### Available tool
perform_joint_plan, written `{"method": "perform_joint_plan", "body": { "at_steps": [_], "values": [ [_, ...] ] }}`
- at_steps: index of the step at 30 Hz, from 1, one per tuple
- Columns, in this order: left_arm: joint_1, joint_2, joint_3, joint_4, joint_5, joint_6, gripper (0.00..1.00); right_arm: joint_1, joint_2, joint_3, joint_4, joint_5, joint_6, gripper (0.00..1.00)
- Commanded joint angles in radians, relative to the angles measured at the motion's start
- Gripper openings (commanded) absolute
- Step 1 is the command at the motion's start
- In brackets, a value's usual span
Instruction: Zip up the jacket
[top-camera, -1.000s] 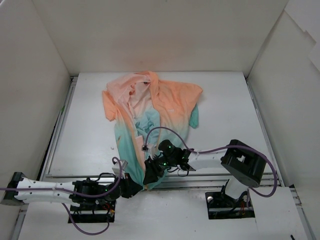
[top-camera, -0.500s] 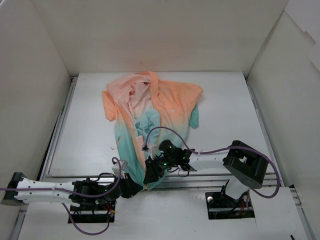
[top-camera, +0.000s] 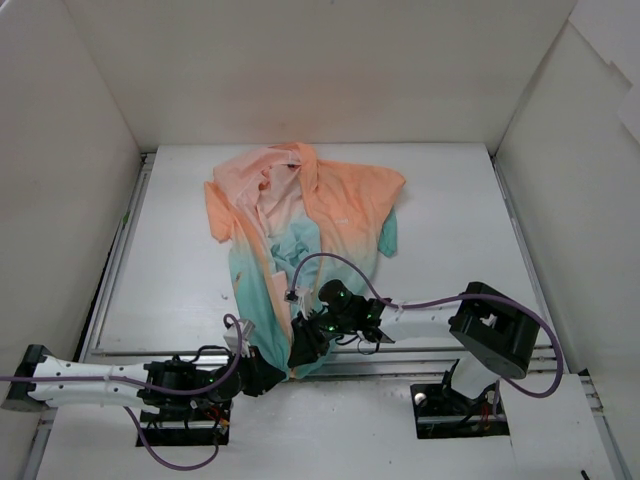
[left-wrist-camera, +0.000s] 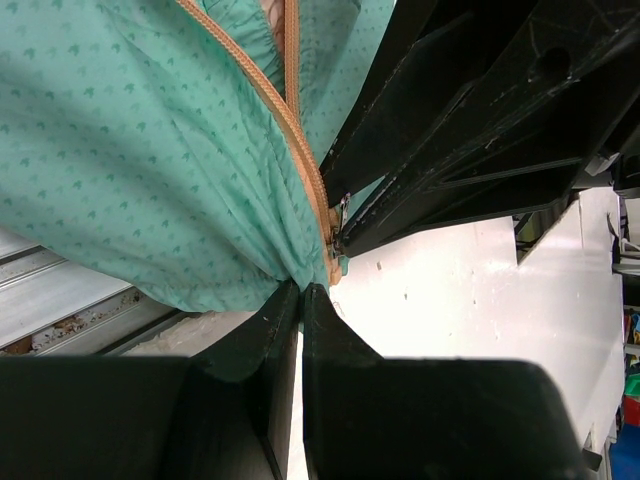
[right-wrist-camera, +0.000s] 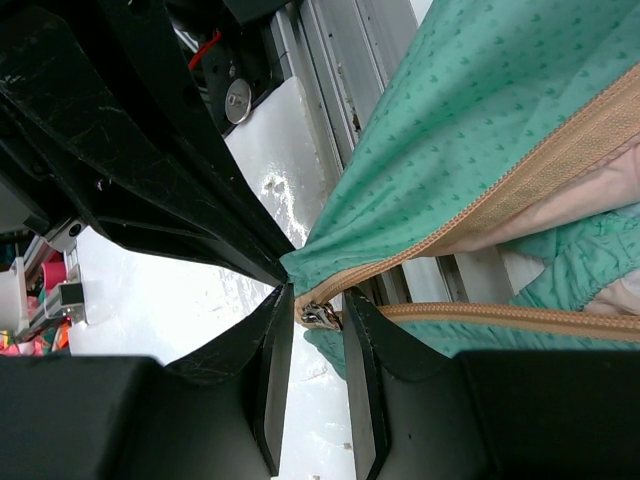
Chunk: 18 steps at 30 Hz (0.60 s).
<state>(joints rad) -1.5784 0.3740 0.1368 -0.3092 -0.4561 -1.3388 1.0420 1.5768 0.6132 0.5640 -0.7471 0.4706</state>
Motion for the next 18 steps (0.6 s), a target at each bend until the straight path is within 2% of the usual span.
{"method": "perform_joint_plan", "body": {
  "at_steps": [1, 6, 8, 10, 13, 14, 18],
  "values": [
    [-0.006, 0.002, 0.017, 0.035, -0.013, -0.007, 0.0, 0.006, -0.052, -0.001, 0.034, 0.002, 0.003, 0.23],
    [-0.006, 0.0, 0.017, 0.033, -0.013, -0.007, 0.0, 0.006, -0.046, 0.0, 0.034, 0.003, 0.003, 0.19],
    [-0.006, 0.0, 0.017, 0.032, -0.013, -0.007, 0.0, 0.004, -0.047, -0.001, 0.034, 0.003, 0.005, 0.09],
    [-0.006, -0.003, 0.017, 0.033, -0.013, -0.007, 0.0, 0.009, -0.054, -0.004, 0.036, 0.012, 0.007, 0.08],
    [-0.006, -0.003, 0.017, 0.033, -0.013, -0.008, 0.0, 0.004, -0.058, -0.009, 0.039, 0.02, 0.01, 0.12],
    [-0.006, -0.001, 0.017, 0.033, -0.013, -0.008, 0.0, 0.004, -0.061, -0.01, 0.043, 0.02, 0.013, 0.01],
    [-0.006, -0.012, 0.017, 0.03, -0.013, -0.007, 0.0, 0.006, -0.096, -0.021, 0.043, 0.06, 0.02, 0.0]
  ]
}}
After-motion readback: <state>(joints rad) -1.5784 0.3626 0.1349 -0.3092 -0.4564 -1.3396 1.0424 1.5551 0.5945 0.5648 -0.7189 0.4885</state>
